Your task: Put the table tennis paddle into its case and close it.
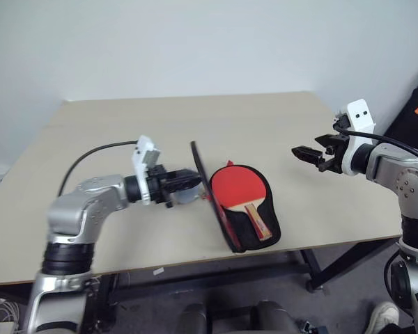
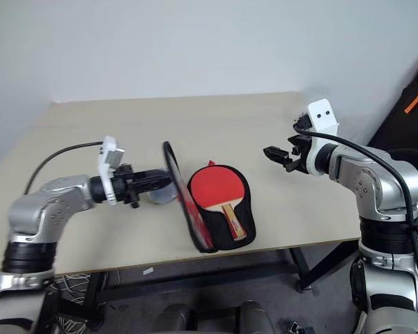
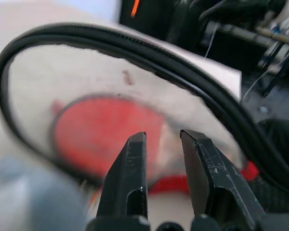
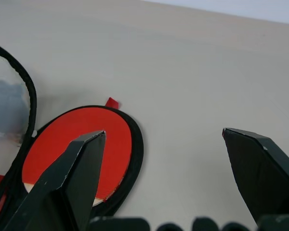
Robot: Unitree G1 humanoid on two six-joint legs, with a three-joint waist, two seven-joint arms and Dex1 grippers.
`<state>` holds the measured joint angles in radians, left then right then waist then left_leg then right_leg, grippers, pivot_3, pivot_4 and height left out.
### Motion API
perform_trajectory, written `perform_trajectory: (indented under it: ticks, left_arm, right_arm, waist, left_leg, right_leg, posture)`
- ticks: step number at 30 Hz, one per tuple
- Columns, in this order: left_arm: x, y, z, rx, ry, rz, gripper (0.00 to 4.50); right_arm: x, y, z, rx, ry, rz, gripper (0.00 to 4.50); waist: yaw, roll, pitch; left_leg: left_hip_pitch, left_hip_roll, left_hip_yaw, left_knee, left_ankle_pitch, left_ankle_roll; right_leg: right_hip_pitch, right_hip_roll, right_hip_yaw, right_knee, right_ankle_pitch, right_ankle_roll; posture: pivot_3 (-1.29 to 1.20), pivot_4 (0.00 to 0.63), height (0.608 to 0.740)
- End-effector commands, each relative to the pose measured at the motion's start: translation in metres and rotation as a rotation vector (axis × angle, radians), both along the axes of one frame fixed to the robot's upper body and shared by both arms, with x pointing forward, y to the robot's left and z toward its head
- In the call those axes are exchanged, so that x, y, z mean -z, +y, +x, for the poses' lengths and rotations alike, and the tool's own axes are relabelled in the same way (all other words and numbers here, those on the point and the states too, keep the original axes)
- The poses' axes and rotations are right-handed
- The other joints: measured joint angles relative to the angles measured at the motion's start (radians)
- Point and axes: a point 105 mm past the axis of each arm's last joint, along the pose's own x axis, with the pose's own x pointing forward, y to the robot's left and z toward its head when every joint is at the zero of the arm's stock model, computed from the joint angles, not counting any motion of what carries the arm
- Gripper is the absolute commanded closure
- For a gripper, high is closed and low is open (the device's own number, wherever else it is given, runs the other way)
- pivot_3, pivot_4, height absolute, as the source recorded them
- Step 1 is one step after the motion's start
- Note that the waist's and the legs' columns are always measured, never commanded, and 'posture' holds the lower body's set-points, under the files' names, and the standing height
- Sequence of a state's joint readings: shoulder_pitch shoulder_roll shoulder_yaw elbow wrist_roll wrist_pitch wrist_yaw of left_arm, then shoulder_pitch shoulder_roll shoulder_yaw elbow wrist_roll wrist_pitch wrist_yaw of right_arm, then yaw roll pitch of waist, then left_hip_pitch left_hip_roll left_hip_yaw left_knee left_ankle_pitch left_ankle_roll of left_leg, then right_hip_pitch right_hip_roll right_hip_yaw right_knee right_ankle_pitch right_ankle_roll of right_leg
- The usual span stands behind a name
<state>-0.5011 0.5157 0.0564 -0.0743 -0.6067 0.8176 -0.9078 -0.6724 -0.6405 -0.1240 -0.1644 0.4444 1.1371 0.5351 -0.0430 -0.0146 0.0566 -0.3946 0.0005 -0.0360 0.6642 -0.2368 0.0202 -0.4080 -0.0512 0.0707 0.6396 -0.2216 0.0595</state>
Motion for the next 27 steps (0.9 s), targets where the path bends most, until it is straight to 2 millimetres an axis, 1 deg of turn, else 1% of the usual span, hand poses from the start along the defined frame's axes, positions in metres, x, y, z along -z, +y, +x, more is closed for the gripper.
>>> perform_trajectory:
  ticks: [1, 3, 6, 8, 11, 15, 18, 20, 21, 22, 24, 26, 27]
  left_arm:
    - [-0.004, -0.038, 0.006, 0.016, -0.027, -0.054, 3.37]
    - [0.002, -0.051, -0.002, 0.05, 0.02, -0.078, 3.37]
    - [0.016, -0.059, -0.02, 0.093, 0.103, -0.079, 3.37]
    - [0.025, -0.058, -0.033, 0.112, 0.146, -0.064, 3.37]
    - [0.034, -0.05, -0.05, 0.125, 0.207, -0.045, 3.37]
    - [0.042, -0.041, -0.06, 0.113, 0.277, -0.036, 3.37]
    - [0.053, -0.038, -0.067, 0.109, 0.34, -0.015, 2.83]
    - [0.058, -0.038, -0.069, 0.104, 0.366, -0.01, 2.2]
    - [0.06, -0.039, -0.068, 0.095, 0.377, -0.009, 1.77]
    - [0.064, -0.038, -0.068, 0.085, 0.393, -0.004, 1.53]
    - [0.071, -0.037, -0.072, 0.085, 0.438, 0.011, 0.82]
    - [0.075, -0.037, -0.076, 0.091, 0.486, 0.01, 0.21]
    - [0.077, -0.037, -0.078, 0.092, 0.503, 0.008, 0.21]
  right_arm:
    - [-0.024, -0.01, 0.006, 0.052, -0.091, 0.012, 0.27]
    - [-0.025, -0.01, 0.005, 0.055, -0.095, 0.014, 0.27]
    - [-0.025, -0.01, 0.003, 0.059, -0.094, 0.013, 0.27]
    - [-0.024, -0.01, 0.0, 0.062, -0.09, 0.014, 0.27]
    - [-0.022, -0.009, -0.003, 0.064, -0.082, 0.016, 0.27]
    - [-0.019, -0.009, -0.004, 0.067, -0.073, 0.018, 0.27]
    - [-0.02, -0.006, -0.004, 0.06, -0.071, 0.023, 0.27]
    - [-0.019, -0.003, -0.004, 0.054, -0.069, 0.025, 0.27]
    - [-0.019, -0.002, -0.004, 0.052, -0.068, 0.026, 0.27]
    - [-0.019, -0.001, -0.004, 0.051, -0.068, 0.028, 0.27]
    - [-0.018, 0.001, -0.005, 0.046, -0.065, 0.032, 0.27]
    - [-0.017, 0.002, -0.005, 0.043, -0.063, 0.035, 0.27]
    - [-0.016, 0.002, -0.006, 0.043, -0.062, 0.036, 0.27]
  waist:
    - [0.003, 0.0, 0.0]
    - [-0.004, 0.0, 0.0]
    - [-0.012, 0.001, -0.001]
    - [-0.011, 0.002, -0.001]
    - [-0.009, 0.002, -0.001]
    - [-0.004, 0.002, 0.0]
    - [-0.004, 0.002, -0.001]
    - [-0.004, 0.002, -0.001]
    - [-0.004, 0.002, -0.001]
    - [-0.004, 0.002, -0.001]
    - [-0.004, 0.002, -0.001]
    - [-0.004, 0.002, -0.001]
    - [-0.004, 0.002, -0.001]
  left_leg:
    - [0.0, 0.0, 0.0, 0.001, 0.0, 0.0]
    - [0.0, -0.001, 0.001, 0.0, 0.0, 0.0]
    - [0.001, 0.001, 0.002, -0.003, 0.0, 0.0]
    - [0.001, 0.001, 0.002, -0.004, 0.0, 0.0]
    - [0.001, 0.002, 0.001, -0.003, 0.0, 0.0]
    - [0.001, 0.001, 0.001, -0.001, 0.0, 0.0]
    - [0.001, 0.0, 0.001, 0.0, 0.0, 0.0]
    - [0.001, 0.0, 0.001, -0.001, 0.0, 0.0]
    - [0.001, 0.0, 0.001, -0.001, 0.0, 0.0]
    - [0.001, 0.0, 0.001, -0.001, 0.0, 0.0]
    - [0.001, 0.0, 0.001, -0.001, 0.0, 0.0]
    - [0.001, 0.0, 0.001, -0.001, 0.0, 0.0]
    - [0.001, 0.0, 0.001, -0.001, 0.0, 0.0]
  right_leg:
    - [0.0, 0.0, 0.001, 0.0, 0.0, 0.0]
    - [0.0, 0.0, 0.002, 0.0, 0.0, 0.0]
    - [-0.003, 0.002, 0.004, 0.0, 0.0, 0.0]
    - [-0.003, 0.003, 0.005, 0.001, 0.0, 0.0]
    - [-0.003, 0.003, 0.004, 0.001, 0.0, 0.0]
    - [-0.001, 0.001, 0.003, 0.001, -0.001, -0.002]
    - [-0.001, 0.001, 0.003, 0.0, -0.002, -0.003]
    - [-0.001, 0.001, 0.003, 0.0, -0.002, -0.003]
    - [-0.001, 0.001, 0.003, 0.0, -0.002, -0.003]
    - [-0.001, 0.001, 0.003, 0.0, -0.002, -0.003]
    - [-0.001, 0.001, 0.003, 0.0, -0.002, -0.003]
    - [-0.001, 0.001, 0.003, 0.0, -0.002, -0.003]
    - [-0.001, 0.001, 0.003, 0.0, -0.002, -0.003]
  posture:
    - [0.0, 0.0, 0.74]
    - [0.0, 0.0, 0.74]
    - [0.0, 0.0, 0.74]
    - [0.0, 0.0, 0.74]
    - [0.0, 0.0, 0.74]
    - [0.0, 0.0, 0.74]
    - [0.0, 0.0, 0.74]
    - [0.0, 0.0, 0.74]
    - [0.0, 0.0, 0.74]
    - [0.0, 0.0, 0.74]
    - [0.0, 0.0, 0.74]
    - [0.0, 0.0, 0.74]
    - [0.0, 0.0, 0.74]
